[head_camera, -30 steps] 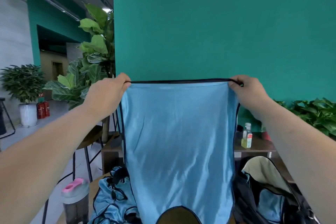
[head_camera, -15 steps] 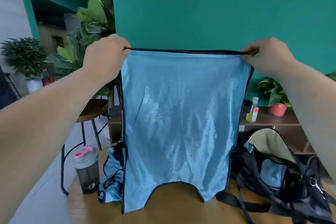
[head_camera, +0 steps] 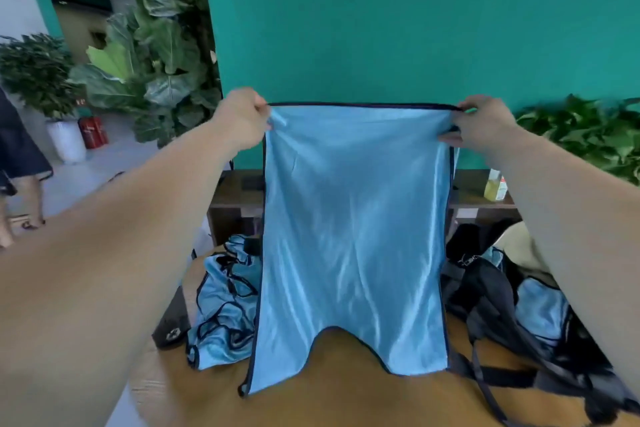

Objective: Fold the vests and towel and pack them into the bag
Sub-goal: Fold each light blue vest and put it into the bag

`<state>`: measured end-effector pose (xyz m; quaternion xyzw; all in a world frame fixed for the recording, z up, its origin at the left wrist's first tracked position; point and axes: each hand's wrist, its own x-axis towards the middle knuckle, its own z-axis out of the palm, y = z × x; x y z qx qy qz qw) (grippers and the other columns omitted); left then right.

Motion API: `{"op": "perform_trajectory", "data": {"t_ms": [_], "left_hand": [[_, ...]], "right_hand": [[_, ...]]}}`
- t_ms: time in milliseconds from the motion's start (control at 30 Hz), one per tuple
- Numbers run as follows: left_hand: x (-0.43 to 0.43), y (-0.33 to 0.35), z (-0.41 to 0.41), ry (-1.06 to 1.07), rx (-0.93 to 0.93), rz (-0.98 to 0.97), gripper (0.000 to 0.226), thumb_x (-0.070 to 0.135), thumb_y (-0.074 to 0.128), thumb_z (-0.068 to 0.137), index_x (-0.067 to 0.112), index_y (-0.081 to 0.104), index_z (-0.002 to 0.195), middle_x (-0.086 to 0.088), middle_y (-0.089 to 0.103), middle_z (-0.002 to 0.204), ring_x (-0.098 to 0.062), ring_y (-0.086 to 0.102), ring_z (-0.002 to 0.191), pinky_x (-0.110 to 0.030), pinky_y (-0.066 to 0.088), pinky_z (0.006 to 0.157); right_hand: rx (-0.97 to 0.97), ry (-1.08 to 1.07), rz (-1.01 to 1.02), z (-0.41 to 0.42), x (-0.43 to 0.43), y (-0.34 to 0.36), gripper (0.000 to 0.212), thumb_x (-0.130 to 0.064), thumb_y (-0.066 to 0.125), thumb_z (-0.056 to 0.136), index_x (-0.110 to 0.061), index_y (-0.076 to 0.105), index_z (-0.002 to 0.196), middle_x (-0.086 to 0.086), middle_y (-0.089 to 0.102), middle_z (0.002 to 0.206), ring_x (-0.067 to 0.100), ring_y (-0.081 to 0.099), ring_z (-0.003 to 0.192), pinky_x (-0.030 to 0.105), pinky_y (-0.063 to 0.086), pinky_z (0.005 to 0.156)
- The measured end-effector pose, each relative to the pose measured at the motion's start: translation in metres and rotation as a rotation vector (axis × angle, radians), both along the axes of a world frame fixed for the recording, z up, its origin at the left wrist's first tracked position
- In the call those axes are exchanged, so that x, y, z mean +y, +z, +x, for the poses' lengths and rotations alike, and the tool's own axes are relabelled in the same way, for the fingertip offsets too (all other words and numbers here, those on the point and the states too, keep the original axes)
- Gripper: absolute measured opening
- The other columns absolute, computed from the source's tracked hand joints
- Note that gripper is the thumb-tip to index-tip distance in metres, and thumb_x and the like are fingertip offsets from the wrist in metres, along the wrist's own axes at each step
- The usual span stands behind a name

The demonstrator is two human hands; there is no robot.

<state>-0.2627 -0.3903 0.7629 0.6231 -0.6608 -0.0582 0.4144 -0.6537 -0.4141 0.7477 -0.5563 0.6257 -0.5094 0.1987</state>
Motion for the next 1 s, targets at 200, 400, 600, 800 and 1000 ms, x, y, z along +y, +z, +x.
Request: {"op": "perform_trajectory", "data": {"t_ms": [200, 400, 600, 800, 1000], "left_hand": [[-0.027, 0.042, -0.016, -0.111, 0.247, -0.475, 0.006, 0.022, 0.051, 0.101, 0.025, 0.056, 0.099, 0.005, 0.060, 0.098, -0.016, 0.055, 0.091, -0.036, 0.055, 0.090], [-0.020, 0.057, -0.027, -0.132, 0.316, -0.679, 0.006, 0.027, 0.049, 0.099, 0.031, 0.050, 0.094, 0.008, 0.058, 0.091, -0.010, 0.051, 0.081, -0.046, 0.053, 0.088], [0.027, -0.018, -0.028, -0.123, 0.337, -0.690, 0.014, 0.029, 0.043, 0.109, 0.018, 0.051, 0.107, -0.001, 0.061, 0.097, -0.020, 0.060, 0.088, -0.047, 0.054, 0.085], [0.122, -0.204, -0.023, -0.065, 0.281, -0.400, 0.016, 0.028, 0.041, 0.113, 0.015, 0.051, 0.116, 0.005, 0.063, 0.087, -0.011, 0.063, 0.081, -0.034, 0.052, 0.075], [0.179, -0.346, 0.000, 0.011, -0.047, -0.057, 0.028, 0.042, 0.040, 0.106, 0.025, 0.062, 0.114, 0.009, 0.058, 0.102, -0.013, 0.056, 0.096, -0.037, 0.047, 0.082]], "right_hand": [[-0.040, -0.190, -0.432, 0.002, -0.016, 0.031, 0.006, -0.029, 0.050, 0.098, -0.031, 0.054, 0.102, -0.013, 0.066, 0.093, 0.020, 0.072, 0.096, 0.038, 0.058, 0.091], [-0.108, -0.205, -0.595, 0.014, 0.005, 0.040, 0.007, -0.031, 0.044, 0.102, -0.030, 0.049, 0.106, -0.020, 0.058, 0.100, 0.013, 0.064, 0.097, 0.029, 0.054, 0.090], [-0.131, -0.176, -0.615, 0.012, 0.037, -0.007, 0.004, -0.040, 0.047, 0.093, -0.042, 0.050, 0.095, -0.007, 0.066, 0.102, 0.025, 0.067, 0.101, 0.050, 0.056, 0.095], [0.028, -0.185, -0.361, 0.028, 0.129, -0.173, 0.008, -0.020, 0.049, 0.103, -0.023, 0.056, 0.104, -0.002, 0.060, 0.094, 0.019, 0.052, 0.093, 0.037, 0.043, 0.082], [0.355, 0.009, -0.141, 0.029, 0.201, -0.324, 0.020, -0.012, 0.062, 0.098, -0.032, 0.061, 0.105, -0.014, 0.060, 0.103, 0.013, 0.057, 0.103, 0.034, 0.046, 0.080]]}}
